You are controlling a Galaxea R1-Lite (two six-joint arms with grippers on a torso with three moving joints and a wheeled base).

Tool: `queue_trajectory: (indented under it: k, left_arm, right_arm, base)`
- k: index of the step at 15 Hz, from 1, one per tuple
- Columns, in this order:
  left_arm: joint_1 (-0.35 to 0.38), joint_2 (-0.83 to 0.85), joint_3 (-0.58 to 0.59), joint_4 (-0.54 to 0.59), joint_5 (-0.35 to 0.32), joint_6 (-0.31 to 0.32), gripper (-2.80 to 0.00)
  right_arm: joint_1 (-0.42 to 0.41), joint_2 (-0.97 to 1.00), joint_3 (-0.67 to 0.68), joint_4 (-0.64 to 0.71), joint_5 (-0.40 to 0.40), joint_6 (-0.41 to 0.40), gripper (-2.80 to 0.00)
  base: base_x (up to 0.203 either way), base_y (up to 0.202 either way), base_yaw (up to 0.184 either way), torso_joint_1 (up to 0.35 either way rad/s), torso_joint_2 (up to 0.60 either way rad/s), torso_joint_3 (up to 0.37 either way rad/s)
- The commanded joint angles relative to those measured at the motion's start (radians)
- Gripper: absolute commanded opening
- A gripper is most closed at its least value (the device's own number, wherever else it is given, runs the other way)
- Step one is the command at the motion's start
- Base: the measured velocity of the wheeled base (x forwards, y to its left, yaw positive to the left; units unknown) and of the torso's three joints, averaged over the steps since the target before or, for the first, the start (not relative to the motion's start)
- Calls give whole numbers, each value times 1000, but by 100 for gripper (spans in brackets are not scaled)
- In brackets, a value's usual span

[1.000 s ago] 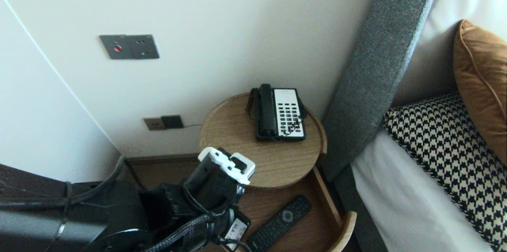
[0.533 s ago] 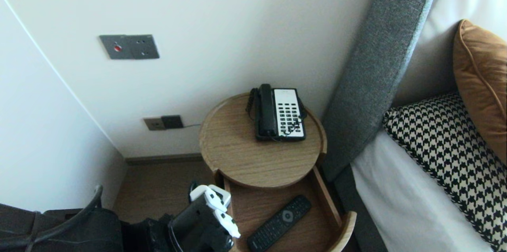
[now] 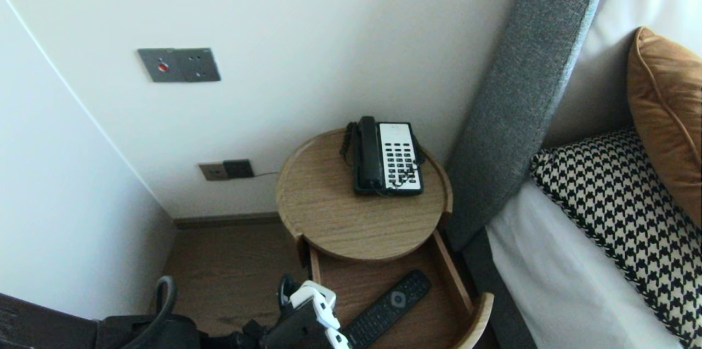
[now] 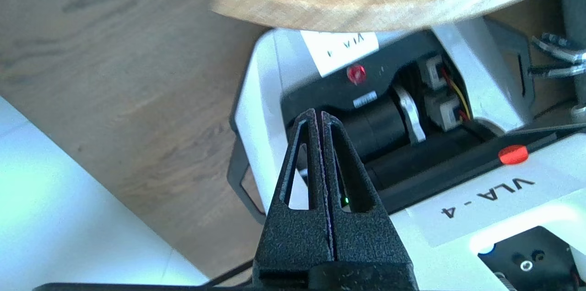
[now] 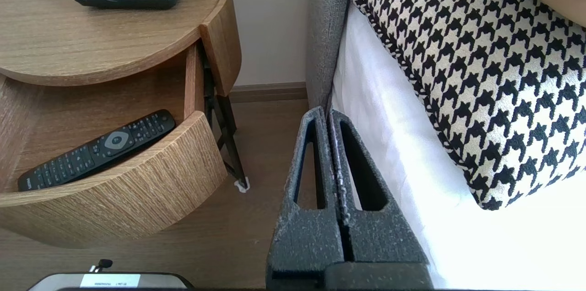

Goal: Close the nightstand drawer

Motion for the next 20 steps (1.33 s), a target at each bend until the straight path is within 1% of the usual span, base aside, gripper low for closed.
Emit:
queue_trajectory:
  k: [1,3,6,9,12,16,20]
  left_arm:
    - [-18,65,-12,-4,-3,-14,-280]
    - [-22,77,-15,-39,-25,-18,-280]
    - [-22,84,-15,-43,-25,-17,-280]
    - [-20,108,-18,-89,-25,-17,-280]
    - [-20,129,-37,-96,-16,-19,-280]
    - [-16,159,-54,-133,-21,-14,-280]
    - [-11,168,-58,-196,-20,-10,-280]
  right_arm:
    - [0,-1,0,0,0,0,-280]
    - [0,-2,0,0,0,0,-280]
    - [0,-1,0,0,0,0,-280]
    - [0,-3,0,0,0,0,-280]
    - [0,-1,0,0,0,0,-280]
    - [0,-1,0,0,0,0,-280]
    - [0,-1,0,0,0,0,-280]
  base:
    - [0,0,0,0,0,0]
    - [0,0,0,0,0,0]
    - [0,0,0,0,0,0]
    - [0,0,0,0,0,0]
    - [0,0,0,0,0,0]
    - [0,0,0,0,0,0]
    - [0,0,0,0,0,0]
